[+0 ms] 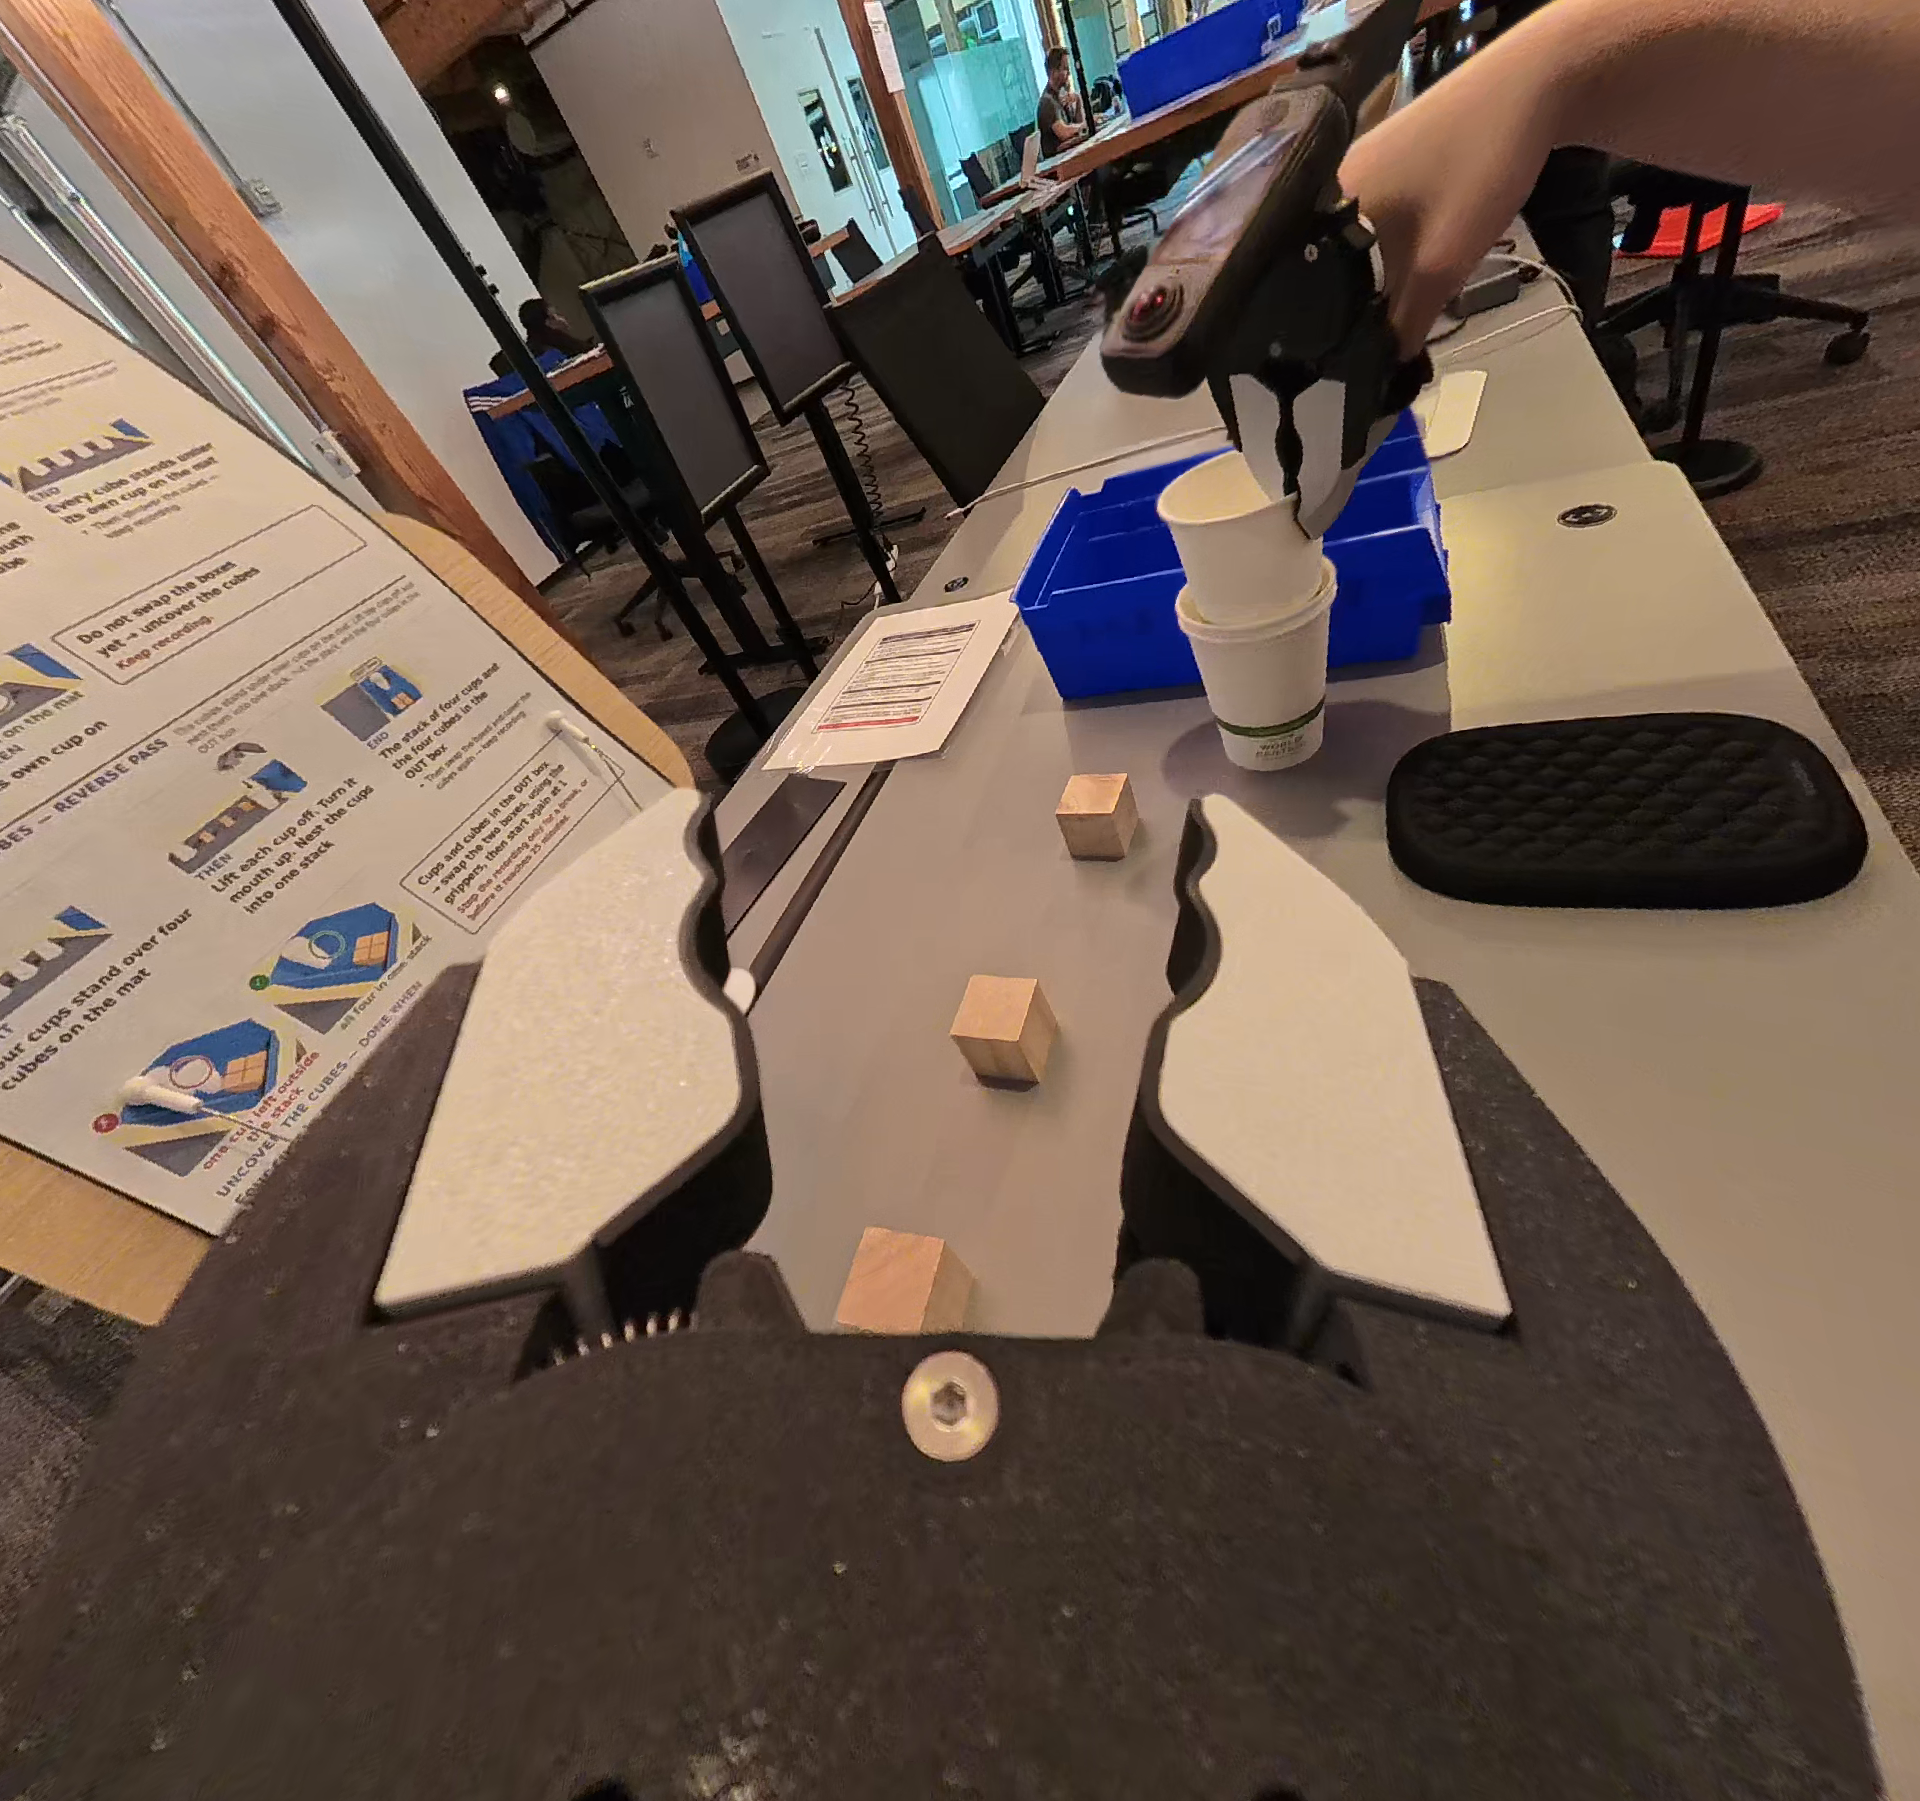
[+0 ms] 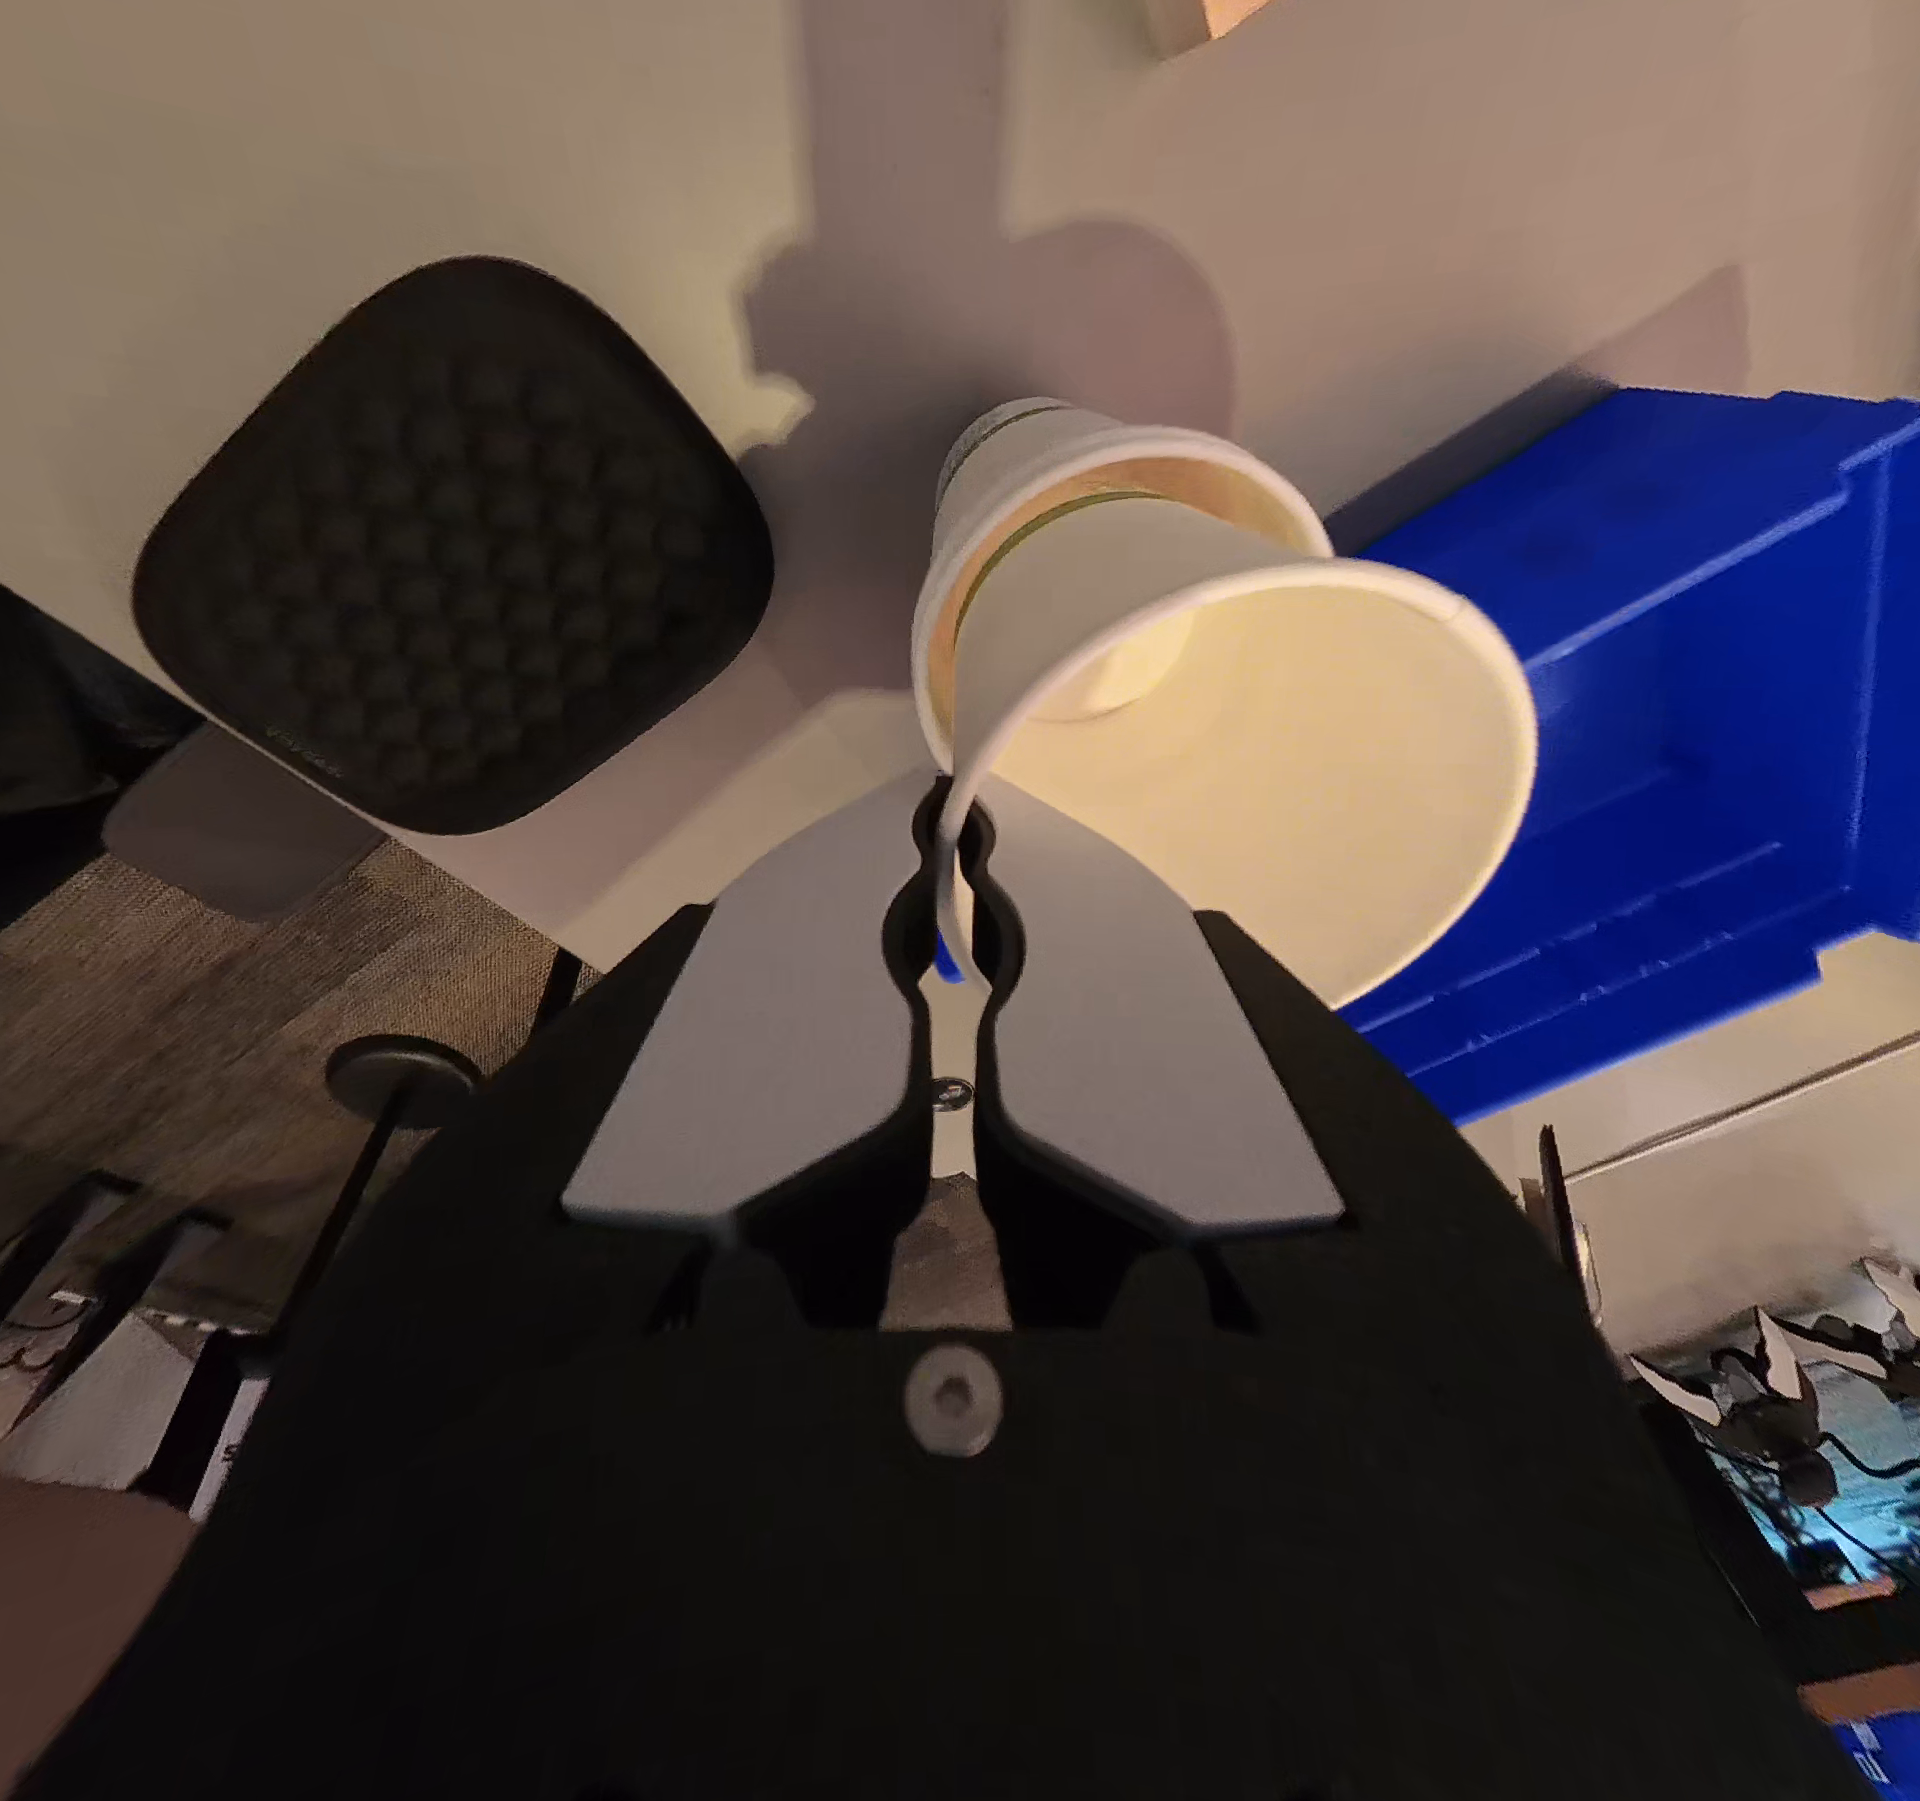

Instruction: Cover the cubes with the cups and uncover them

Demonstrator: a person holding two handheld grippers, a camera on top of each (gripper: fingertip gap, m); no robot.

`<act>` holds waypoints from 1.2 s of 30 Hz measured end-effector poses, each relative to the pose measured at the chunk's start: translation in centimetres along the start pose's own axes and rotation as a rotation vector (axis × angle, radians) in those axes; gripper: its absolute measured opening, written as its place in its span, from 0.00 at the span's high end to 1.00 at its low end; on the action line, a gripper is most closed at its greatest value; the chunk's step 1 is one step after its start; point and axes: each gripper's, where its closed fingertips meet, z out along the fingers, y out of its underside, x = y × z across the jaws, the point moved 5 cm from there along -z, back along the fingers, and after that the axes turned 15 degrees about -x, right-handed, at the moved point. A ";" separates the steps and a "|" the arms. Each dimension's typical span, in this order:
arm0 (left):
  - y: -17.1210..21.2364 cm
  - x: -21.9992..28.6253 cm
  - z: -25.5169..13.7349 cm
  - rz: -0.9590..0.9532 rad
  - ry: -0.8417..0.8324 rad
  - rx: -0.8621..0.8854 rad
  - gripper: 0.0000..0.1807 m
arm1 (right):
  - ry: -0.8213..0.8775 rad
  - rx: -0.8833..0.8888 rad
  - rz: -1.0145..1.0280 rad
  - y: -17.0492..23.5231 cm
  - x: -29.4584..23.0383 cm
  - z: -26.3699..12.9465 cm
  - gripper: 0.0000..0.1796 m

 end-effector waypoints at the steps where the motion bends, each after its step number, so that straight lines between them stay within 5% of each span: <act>1: 0.2 -0.1 0.0 -0.002 -0.005 -0.007 0.54 | 0.000 -0.006 -0.003 -0.2 0.0 0.4 1.00; 13: 2.6 -3.2 -1.6 -0.149 -0.157 -0.138 0.54 | 0.018 0.061 0.033 0.1 0.2 0.4 0.94; 19: 7.2 -4.9 -4.5 -0.254 -0.364 -0.468 0.53 | 0.126 0.196 0.058 1.5 -0.7 -2.9 0.84; 27: 12.3 -5.2 -3.6 -0.383 -0.326 -0.818 0.50 | 0.187 0.384 -0.022 1.4 -4.9 -5.1 0.83; 36: 13.8 -9.0 -1.1 -0.041 -0.174 -0.978 0.46 | 0.204 0.411 -0.085 1.2 -7.5 -2.8 0.83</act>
